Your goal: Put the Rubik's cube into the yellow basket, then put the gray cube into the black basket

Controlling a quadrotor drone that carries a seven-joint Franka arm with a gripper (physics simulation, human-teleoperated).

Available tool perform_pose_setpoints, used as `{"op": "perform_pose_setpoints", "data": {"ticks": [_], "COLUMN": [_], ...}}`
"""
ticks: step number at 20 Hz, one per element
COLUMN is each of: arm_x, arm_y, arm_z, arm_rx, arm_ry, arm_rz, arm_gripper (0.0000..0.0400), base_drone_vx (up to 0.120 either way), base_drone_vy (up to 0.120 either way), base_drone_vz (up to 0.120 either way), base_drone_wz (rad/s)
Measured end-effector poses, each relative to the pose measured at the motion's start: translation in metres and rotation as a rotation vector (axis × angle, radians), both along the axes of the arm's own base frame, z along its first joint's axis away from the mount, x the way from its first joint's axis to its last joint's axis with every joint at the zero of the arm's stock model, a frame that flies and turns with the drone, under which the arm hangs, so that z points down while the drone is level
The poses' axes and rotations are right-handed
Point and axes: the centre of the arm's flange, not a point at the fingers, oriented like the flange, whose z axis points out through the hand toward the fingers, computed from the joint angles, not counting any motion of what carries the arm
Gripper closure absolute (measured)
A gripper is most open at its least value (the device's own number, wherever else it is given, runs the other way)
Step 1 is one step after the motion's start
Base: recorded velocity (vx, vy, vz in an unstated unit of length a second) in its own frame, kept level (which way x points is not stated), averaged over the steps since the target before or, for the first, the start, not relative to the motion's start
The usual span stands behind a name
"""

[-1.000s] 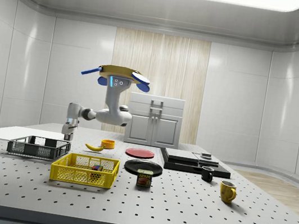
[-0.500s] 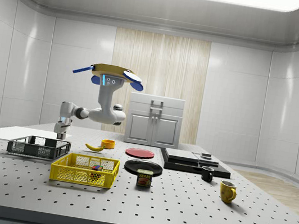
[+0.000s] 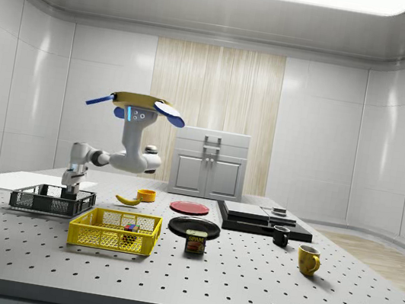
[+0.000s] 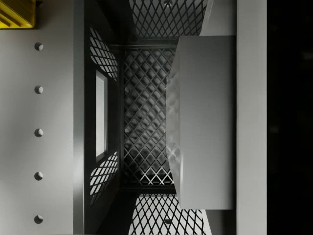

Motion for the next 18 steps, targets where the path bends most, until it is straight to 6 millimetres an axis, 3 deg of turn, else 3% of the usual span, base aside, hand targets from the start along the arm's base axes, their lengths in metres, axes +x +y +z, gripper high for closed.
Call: {"op": "perform_pose_setpoints", "data": {"ticks": [5, 18], "arm_x": [0.0, 0.0], "arm_y": [0.0, 0.0], "arm_z": [0.005, 0.054], "arm_rx": [0.0, 0.0], "arm_ry": [0.0, 0.0], "arm_rz": [0.0, 0.0], "arm_gripper": [0.015, 0.015], "base_drone_vx": [0.04, 0.0], "base_drone_vy": [0.0, 0.0], "base_drone_vz": [0.0, 0.0], "base_drone_wz": [0.0, 0.0]}}
